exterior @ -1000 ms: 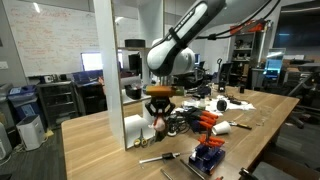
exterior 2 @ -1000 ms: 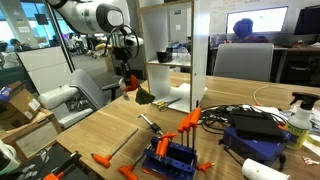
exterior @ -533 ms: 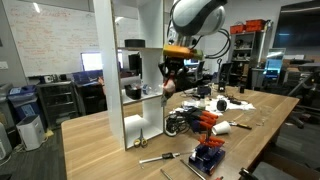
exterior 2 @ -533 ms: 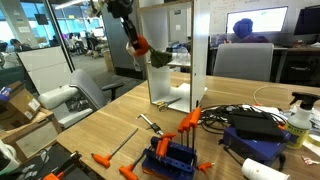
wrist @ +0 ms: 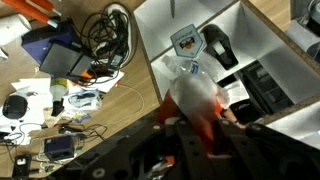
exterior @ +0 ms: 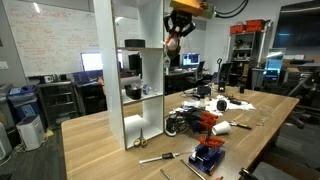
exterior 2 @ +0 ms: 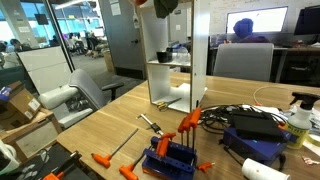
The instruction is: Put the plush toy on the topmost shelf
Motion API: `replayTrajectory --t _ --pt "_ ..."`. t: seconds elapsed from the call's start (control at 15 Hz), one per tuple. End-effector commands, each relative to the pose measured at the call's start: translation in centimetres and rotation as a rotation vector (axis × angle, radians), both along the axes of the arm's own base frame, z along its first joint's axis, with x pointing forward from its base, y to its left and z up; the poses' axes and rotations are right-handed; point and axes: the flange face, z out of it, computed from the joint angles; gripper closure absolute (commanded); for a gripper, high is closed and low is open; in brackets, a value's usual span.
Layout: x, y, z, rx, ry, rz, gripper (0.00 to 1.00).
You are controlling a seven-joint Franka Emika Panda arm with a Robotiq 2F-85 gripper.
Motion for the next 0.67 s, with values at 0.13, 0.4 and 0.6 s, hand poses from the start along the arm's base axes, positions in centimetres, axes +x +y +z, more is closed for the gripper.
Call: replayTrajectory --t 0.13,0.4,0.6 --pt "5.7 2.0 5.8 -0.019 -0.118 -0.063 0.88" --pt "9.1 3.9 7.8 -0.058 -0.157 -0.062 0.88" --pt "11.6 5.1 8.7 -0.1 -0.189 -0.051 0.88"
